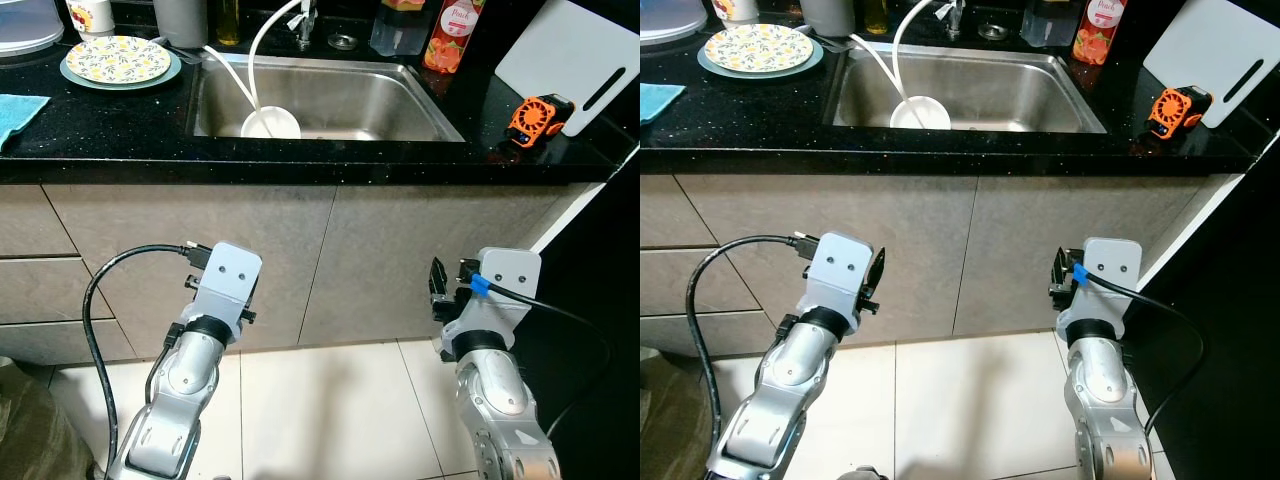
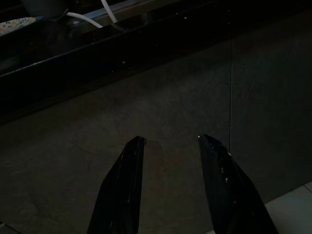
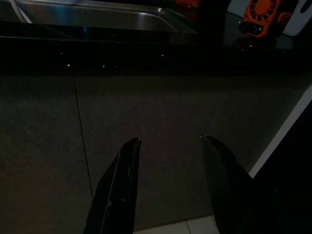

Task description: Kitchen organization

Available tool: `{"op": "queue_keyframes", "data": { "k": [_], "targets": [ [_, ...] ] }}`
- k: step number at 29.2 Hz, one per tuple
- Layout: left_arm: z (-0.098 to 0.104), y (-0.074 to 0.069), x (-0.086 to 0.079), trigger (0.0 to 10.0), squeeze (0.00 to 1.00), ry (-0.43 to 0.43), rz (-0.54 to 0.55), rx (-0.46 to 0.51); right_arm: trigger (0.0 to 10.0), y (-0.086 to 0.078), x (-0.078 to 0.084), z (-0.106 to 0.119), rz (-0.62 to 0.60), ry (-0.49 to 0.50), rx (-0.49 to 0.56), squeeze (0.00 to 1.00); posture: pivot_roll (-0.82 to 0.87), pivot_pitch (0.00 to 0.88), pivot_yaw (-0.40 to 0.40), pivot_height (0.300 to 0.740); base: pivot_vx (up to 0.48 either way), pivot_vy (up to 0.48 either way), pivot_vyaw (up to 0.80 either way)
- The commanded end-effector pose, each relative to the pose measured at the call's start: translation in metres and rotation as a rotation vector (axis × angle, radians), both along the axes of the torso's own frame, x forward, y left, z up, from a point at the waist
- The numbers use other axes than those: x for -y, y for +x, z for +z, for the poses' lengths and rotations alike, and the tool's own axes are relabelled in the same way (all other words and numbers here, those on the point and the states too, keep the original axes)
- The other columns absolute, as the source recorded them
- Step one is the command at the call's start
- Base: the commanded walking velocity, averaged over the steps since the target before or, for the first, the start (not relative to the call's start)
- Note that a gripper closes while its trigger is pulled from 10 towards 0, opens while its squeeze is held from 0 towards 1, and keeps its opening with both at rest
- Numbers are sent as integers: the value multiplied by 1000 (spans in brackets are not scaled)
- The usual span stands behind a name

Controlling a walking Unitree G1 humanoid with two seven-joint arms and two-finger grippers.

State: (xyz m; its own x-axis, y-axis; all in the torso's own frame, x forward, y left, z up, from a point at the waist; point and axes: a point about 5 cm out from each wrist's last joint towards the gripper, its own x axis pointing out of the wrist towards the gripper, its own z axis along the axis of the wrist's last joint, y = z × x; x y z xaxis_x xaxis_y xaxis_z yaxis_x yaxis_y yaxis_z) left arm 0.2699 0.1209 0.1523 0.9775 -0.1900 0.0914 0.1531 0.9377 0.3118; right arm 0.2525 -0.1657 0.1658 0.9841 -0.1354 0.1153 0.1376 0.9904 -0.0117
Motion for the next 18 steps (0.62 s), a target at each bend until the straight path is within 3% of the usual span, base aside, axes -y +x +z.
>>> {"op": "queue_keyframes", "data": {
  "k": [1,18],
  "targets": [
    [-5,1,3,10000,0,3,-4,-29,10000,-1,5,-3,-18,-4,-13,0,162,75,-95,740,0,0,0],
    [-5,1,3,10000,0,16,-14,-30,10000,0,6,-3,-22,7,-13,0,166,77,-91,740,0,0,0]
  ]
}}
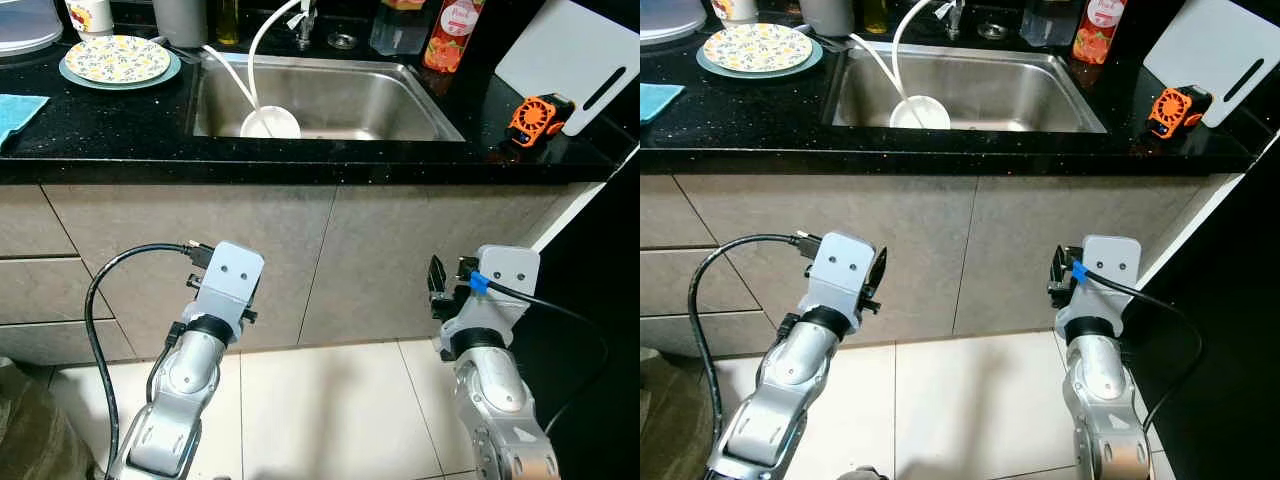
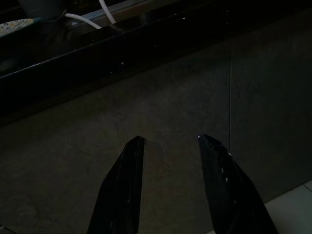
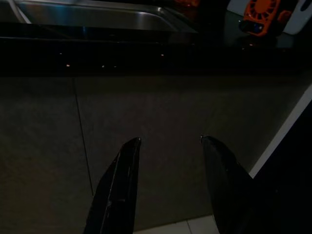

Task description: Kitchen organization

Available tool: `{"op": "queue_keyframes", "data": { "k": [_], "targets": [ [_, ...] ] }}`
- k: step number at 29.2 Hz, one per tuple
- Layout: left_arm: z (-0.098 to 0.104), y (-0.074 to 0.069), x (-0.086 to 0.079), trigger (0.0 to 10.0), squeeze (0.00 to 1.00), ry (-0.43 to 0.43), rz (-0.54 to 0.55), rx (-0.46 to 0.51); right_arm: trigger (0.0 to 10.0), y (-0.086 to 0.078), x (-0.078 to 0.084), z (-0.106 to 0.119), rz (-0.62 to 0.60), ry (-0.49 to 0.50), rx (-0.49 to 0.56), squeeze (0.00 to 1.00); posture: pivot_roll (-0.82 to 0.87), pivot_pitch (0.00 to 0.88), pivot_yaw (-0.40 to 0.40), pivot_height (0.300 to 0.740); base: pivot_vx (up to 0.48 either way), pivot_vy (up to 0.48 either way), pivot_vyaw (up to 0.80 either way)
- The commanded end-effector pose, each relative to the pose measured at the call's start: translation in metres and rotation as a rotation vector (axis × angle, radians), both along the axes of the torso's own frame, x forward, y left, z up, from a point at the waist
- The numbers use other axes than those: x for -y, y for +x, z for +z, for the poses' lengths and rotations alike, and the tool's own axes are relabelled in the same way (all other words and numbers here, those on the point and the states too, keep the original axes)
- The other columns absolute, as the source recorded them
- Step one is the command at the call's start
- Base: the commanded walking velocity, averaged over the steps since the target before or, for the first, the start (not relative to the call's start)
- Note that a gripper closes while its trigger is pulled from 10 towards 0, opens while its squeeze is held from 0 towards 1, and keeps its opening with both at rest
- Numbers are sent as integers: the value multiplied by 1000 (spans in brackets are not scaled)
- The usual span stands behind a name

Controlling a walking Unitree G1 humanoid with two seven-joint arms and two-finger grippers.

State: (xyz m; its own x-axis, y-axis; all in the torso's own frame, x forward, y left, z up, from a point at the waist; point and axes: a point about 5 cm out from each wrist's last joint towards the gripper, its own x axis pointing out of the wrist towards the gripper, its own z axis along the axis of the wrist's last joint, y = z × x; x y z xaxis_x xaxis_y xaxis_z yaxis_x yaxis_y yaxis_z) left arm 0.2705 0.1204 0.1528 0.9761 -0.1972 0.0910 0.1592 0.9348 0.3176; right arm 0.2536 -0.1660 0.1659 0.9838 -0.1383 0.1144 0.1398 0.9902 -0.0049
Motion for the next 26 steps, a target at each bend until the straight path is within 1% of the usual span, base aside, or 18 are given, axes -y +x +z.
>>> {"op": "queue_keyframes", "data": {
  "k": [1,7,12,17,21,26],
  "targets": [
    [-6,1,2,10000,0,8,-6,-33,10000,-1,5,-3,-16,-1,-13,0,167,76,-91,740,0,0,0],
    [-6,1,2,10000,0,21,-6,-25,10000,2,0,-2,-5,0,-8,0,176,66,-87,740,0,0,0],
    [-7,1,3,10000,0,15,-12,-32,10000,-1,4,-5,-16,3,-16,0,167,58,-87,740,0,0,0],
    [-8,1,3,10000,0,20,-10,-28,10000,1,0,-3,-3,2,-8,0,175,51,-86,740,0,0,0],
    [-9,-1,3,10000,0,28,-13,-29,10000,0,1,-7,-8,13,-22,0,171,48,-88,740,0,0,0],
    [-10,-2,3,10000,0,17,-14,-35,10000,-2,3,-7,-12,2,-22,0,165,46,-90,740,0,0,0]
  ]
}}
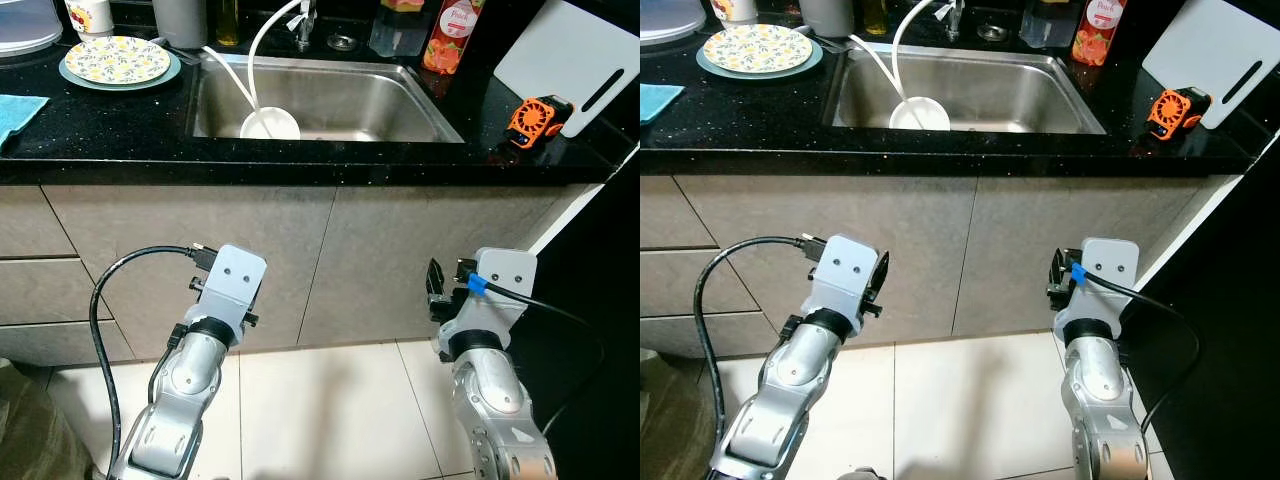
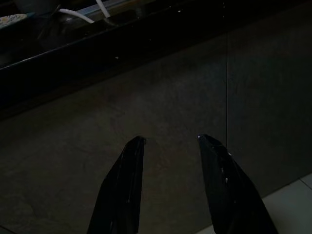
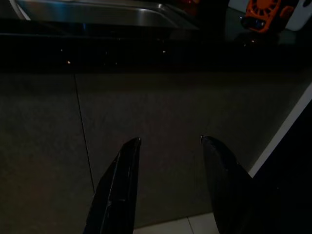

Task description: Kitchen organization

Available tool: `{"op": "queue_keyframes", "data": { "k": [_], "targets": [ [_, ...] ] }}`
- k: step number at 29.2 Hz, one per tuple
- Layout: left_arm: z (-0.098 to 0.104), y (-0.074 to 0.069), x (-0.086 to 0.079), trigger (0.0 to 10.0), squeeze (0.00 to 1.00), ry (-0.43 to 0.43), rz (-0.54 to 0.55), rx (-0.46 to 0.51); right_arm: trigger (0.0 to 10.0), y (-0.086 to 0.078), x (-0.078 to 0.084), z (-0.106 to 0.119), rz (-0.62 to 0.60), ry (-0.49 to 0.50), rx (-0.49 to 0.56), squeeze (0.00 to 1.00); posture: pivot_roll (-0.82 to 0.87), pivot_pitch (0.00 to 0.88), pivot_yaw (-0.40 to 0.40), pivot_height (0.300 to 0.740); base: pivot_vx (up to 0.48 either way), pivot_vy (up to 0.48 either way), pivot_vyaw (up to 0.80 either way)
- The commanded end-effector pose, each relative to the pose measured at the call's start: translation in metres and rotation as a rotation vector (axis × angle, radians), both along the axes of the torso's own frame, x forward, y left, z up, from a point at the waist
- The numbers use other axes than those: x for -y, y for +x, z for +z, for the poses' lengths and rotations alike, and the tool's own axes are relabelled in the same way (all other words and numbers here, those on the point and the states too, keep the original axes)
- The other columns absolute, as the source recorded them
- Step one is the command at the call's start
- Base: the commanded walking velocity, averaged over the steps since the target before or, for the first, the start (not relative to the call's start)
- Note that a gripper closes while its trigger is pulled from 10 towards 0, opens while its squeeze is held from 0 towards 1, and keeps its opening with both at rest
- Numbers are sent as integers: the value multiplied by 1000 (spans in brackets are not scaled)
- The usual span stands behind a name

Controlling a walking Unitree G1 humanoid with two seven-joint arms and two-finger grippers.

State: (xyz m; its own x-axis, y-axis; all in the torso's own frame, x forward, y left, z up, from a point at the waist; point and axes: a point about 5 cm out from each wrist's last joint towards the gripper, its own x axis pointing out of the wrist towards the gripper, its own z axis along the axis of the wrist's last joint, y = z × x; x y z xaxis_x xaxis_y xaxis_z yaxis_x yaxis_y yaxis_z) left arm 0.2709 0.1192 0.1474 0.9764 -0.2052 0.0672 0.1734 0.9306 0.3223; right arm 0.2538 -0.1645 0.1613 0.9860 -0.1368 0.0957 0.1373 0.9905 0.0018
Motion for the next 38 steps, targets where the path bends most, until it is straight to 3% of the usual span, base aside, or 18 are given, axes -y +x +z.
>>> {"op": "queue_keyframes", "data": {
  "k": [1,5,38],
  "targets": [
    [-4,-2,1,10000,0,10,-6,-13,10000,-2,3,-3,-5,0,-7,0,173,44,-88,740,0,0,0],
    [-4,-2,1,10000,0,18,-4,-8,10000,1,-2,2,9,-13,12,0,182,48,-85,740,0,0,0],
    [-3,2,-2,10000,0,18,-5,-18,10000,3,-1,1,-6,6,8,0,190,60,-80,740,0,0,0]
  ]
}}
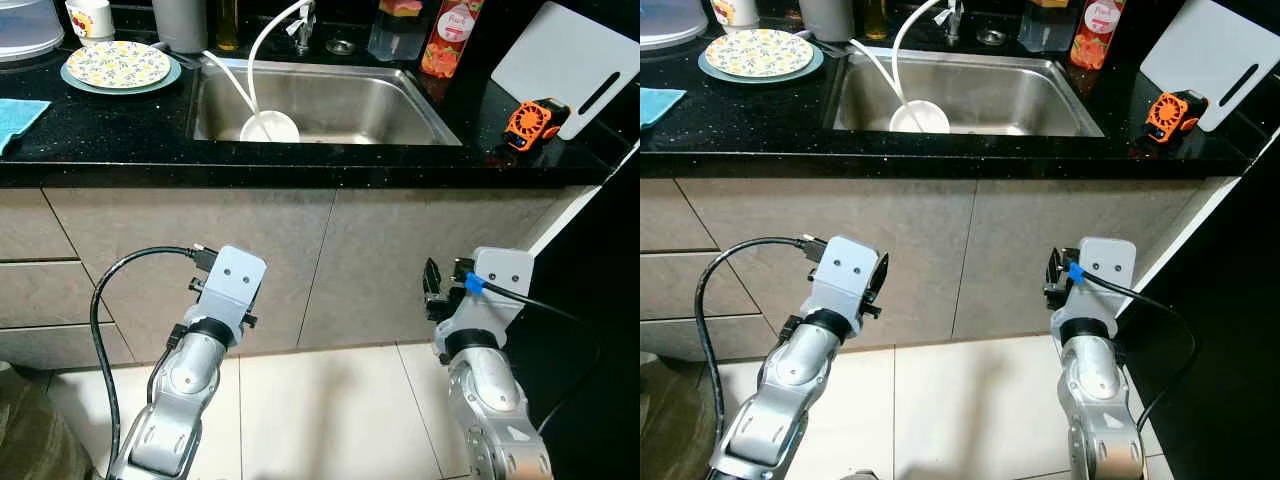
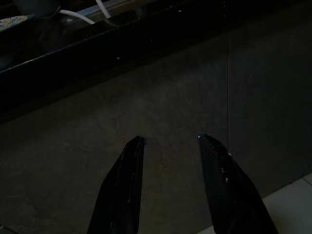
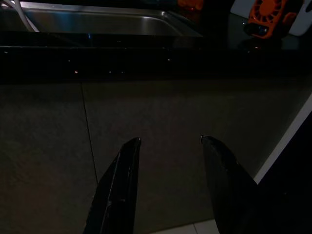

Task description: Kitchen organization

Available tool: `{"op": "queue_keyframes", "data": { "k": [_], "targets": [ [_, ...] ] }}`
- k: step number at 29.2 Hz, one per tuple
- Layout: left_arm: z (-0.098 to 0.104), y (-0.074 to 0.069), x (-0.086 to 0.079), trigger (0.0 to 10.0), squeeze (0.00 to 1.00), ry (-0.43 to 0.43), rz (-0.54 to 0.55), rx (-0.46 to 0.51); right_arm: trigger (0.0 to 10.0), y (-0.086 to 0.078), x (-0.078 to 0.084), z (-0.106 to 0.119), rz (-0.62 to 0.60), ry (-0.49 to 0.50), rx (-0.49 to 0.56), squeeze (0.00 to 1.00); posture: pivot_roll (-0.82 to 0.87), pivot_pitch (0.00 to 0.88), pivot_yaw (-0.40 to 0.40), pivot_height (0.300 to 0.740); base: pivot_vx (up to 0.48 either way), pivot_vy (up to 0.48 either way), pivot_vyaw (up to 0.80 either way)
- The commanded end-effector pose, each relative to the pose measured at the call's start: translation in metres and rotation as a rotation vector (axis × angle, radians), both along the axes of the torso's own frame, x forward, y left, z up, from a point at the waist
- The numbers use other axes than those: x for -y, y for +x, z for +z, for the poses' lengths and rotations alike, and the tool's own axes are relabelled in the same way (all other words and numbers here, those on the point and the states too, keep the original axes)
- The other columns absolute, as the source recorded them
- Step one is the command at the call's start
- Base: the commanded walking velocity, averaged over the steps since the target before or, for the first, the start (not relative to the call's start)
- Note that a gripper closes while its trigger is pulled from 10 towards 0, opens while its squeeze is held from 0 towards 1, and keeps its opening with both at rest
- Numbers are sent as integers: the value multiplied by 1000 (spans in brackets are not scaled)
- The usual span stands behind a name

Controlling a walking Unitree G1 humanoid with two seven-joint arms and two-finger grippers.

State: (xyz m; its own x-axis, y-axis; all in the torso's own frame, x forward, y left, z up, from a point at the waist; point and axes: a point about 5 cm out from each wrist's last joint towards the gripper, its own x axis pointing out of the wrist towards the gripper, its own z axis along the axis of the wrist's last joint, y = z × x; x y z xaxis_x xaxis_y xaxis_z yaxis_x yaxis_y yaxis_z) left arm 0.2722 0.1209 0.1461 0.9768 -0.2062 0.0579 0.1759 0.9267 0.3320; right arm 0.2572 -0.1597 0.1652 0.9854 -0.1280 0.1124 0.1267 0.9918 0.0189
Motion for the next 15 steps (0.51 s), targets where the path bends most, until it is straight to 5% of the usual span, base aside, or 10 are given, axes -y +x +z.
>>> {"op": "queue_keyframes", "data": {
  "k": [1,15],
  "targets": [
    [-2,1,0,10000,0,4,-5,-13,10000,-1,4,-3,-18,-9,-12,0,181,62,-78,740,0,0,0],
    [-2,0,0,10000,0,-1,-11,-17,10000,-2,6,-4,-25,1,-15,0,173,70,-76,740,0,0,0]
  ]
}}
